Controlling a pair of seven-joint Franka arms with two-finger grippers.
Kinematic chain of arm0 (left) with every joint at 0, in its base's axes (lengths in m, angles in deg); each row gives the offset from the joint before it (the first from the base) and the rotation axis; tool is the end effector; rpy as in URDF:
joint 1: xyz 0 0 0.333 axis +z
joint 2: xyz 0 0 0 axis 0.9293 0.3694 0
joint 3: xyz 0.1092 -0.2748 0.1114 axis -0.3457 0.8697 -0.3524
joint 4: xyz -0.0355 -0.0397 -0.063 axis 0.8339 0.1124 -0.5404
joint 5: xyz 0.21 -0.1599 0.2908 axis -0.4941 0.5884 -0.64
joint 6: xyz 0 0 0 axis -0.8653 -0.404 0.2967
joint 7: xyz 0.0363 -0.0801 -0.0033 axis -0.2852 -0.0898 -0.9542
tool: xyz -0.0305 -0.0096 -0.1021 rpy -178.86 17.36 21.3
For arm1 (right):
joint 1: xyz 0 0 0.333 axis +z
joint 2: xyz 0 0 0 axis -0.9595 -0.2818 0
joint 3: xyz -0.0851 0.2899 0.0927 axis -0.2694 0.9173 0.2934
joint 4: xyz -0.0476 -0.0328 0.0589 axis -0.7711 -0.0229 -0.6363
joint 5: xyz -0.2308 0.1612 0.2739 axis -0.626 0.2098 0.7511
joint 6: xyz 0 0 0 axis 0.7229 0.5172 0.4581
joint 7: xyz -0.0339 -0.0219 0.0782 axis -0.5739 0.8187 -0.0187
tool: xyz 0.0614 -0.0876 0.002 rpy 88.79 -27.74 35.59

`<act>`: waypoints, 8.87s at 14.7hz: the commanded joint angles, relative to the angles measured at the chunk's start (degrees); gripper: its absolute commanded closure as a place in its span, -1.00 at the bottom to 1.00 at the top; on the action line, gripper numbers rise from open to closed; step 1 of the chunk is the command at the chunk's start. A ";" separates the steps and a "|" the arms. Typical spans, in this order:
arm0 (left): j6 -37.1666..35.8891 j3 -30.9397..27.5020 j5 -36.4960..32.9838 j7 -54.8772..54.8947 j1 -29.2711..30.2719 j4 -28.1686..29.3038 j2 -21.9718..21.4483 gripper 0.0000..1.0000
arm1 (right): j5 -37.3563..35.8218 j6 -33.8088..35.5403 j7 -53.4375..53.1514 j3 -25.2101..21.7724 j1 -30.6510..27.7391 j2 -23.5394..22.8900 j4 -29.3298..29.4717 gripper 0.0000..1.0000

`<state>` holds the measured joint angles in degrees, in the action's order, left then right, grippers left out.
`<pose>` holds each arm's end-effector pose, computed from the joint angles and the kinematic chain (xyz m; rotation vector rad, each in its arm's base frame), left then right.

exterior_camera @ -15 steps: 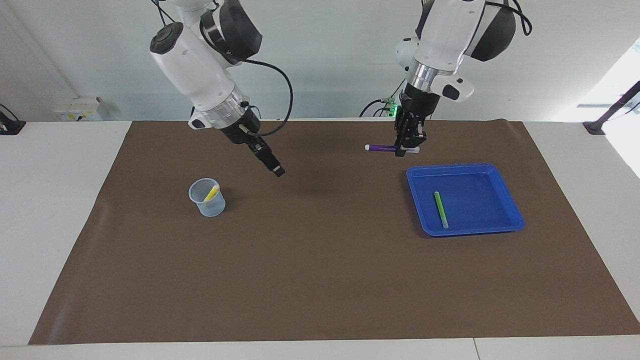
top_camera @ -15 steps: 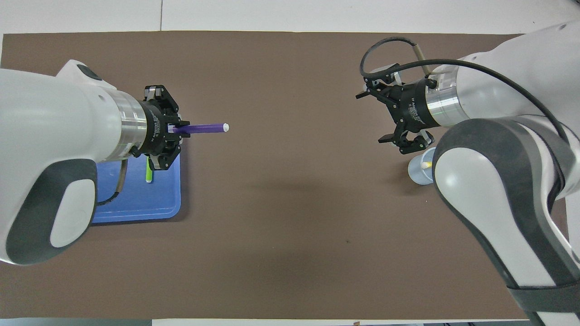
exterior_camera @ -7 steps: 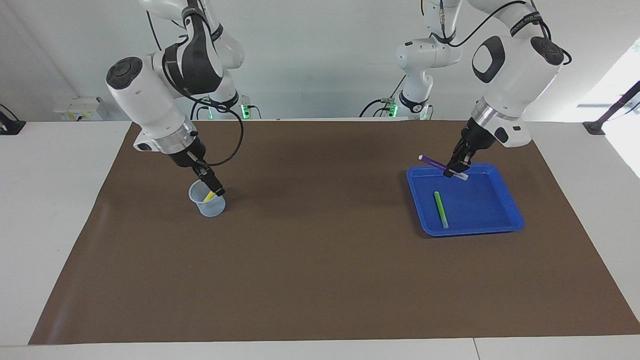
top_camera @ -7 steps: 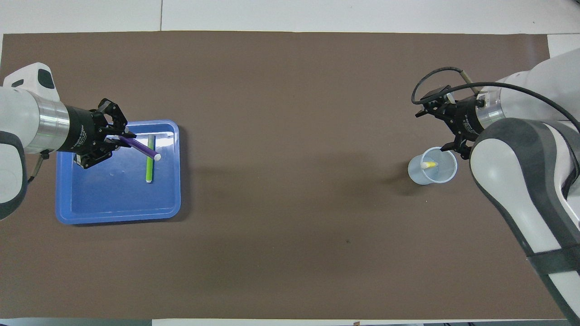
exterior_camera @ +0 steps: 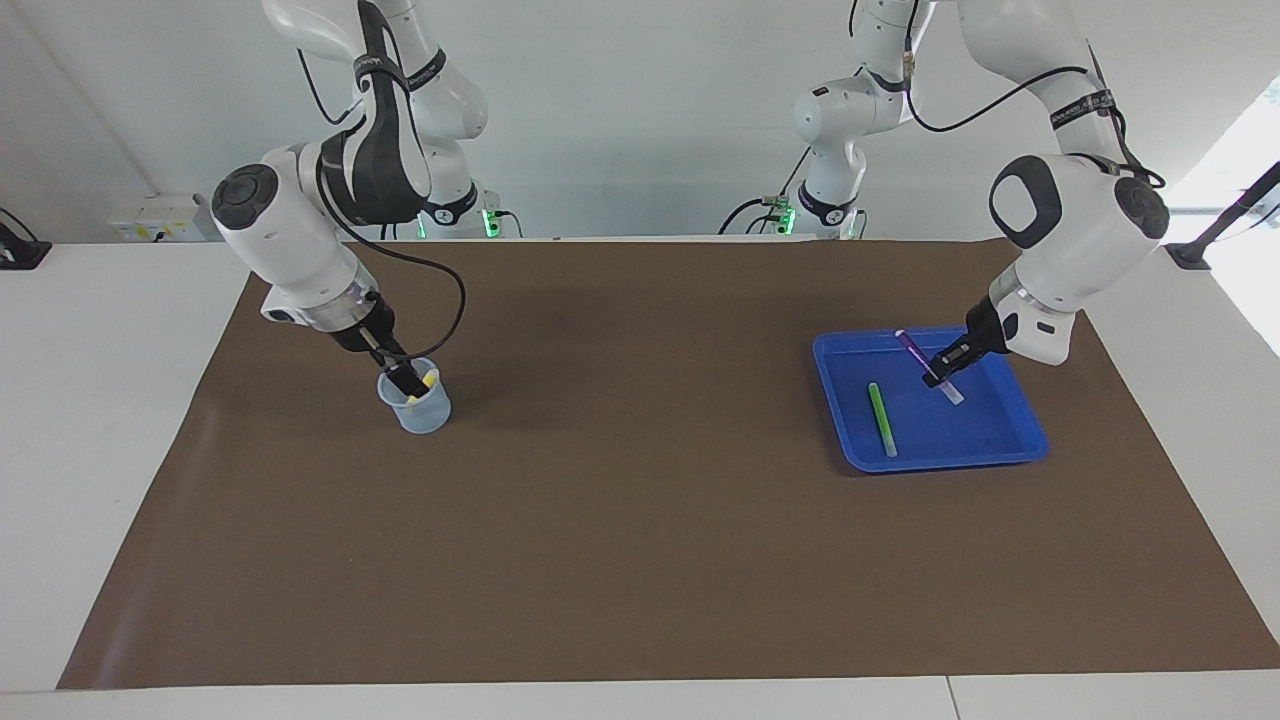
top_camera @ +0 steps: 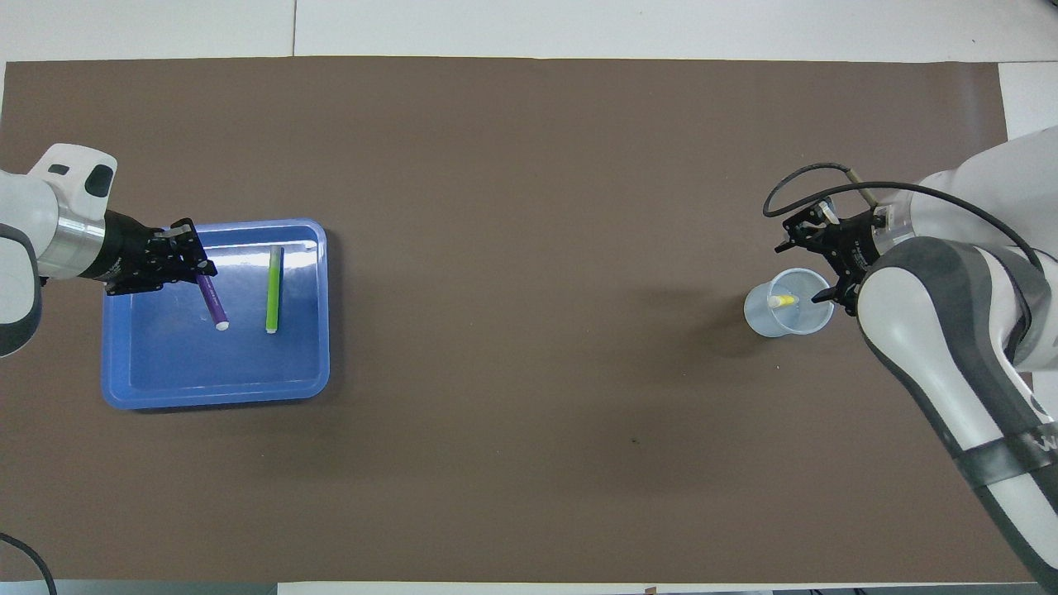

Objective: Right arm passes pens to left for tray arrangement
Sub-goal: 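Lay the purple pen in the blue tray with the left gripper, then pull the yellow pen from the cup with the right gripper, then grasp the yellow pen with the left gripper from the right gripper, then lower the yellow pen into the tray while the right gripper withdraws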

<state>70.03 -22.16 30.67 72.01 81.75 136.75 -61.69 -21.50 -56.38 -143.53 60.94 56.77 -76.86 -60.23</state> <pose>0.5789 -0.0022 0.4068 2.9435 0.4884 -0.1290 0.5615 0.0300 0.4224 -2.6667 1.4113 0.1910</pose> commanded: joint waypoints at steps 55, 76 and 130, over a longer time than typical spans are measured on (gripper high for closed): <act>-5.92 5.52 22.59 -42.78 -7.28 -8.37 -9.96 -1.00 | 9.45 2.14 81.47 1.97 20.38 12.18 7.01 1.00; -10.84 10.09 0.37 -114.23 -25.47 -5.48 -21.64 -1.00 | 14.02 8.38 113.77 3.55 28.11 -2.84 25.29 1.00; 15.18 9.65 0.37 -106.27 -17.49 8.51 -24.11 1.00 | 10.87 8.73 111.75 -2.50 28.38 -0.66 24.94 -1.00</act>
<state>85.03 -12.55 32.02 -38.92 62.05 145.36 -86.24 -9.34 -48.80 -31.29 60.42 85.34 -78.71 -34.86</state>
